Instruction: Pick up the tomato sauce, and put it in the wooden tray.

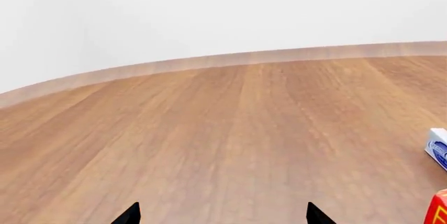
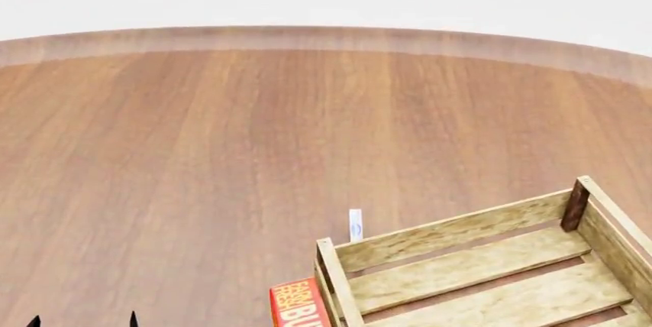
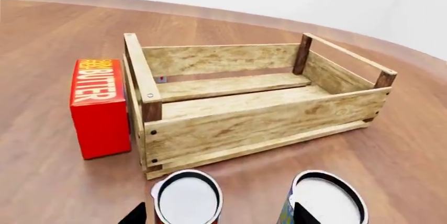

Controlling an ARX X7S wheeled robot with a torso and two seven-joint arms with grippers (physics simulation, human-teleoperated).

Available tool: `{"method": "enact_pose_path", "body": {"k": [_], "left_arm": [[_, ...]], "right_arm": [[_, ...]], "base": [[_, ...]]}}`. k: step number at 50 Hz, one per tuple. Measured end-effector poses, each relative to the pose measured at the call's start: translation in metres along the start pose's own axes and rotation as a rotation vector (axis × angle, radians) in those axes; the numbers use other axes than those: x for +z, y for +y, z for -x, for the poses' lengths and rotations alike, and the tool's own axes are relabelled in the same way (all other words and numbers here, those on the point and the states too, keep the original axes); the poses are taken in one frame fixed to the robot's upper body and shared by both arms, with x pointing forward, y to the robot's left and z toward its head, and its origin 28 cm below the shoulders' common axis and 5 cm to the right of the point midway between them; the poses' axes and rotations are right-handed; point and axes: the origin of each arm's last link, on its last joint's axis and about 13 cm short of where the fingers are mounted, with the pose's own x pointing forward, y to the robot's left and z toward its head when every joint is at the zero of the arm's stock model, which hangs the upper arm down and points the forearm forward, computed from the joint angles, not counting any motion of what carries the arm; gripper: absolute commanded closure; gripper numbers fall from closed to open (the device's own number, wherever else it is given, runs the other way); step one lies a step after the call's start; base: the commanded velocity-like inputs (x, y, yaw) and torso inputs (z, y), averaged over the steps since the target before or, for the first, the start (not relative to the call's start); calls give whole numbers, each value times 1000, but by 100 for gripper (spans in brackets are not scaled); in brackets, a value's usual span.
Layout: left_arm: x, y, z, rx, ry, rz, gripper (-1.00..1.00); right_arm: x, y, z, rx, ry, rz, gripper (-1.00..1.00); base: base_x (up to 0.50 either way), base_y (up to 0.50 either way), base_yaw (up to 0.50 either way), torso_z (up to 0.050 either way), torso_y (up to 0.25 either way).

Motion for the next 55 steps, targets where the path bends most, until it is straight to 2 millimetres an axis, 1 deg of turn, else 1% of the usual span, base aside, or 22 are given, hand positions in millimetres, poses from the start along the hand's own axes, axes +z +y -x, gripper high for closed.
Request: {"method": "enact_pose_path", "body": {"k": [11,32,43,55], "left_arm": [[-1,0,0,1,-1,-2,-100],[-1,0,0,1,-2,-7,-100],[-1,0,0,2,-2,-8,-100],[-1,0,0,2,-2,-9,-100]], "right_arm": [[-15,2,1,11,81,-7,-100],[-29,10,-2,56,154,27,-100],[-28,6,-22,44,176,25,-100],[-27,8,-34,61,182,38,-100]], "base": [[0,0,0,0,0],[0,0,0,0,0],[0,0,0,0,0],[0,0,0,0,0]]}}
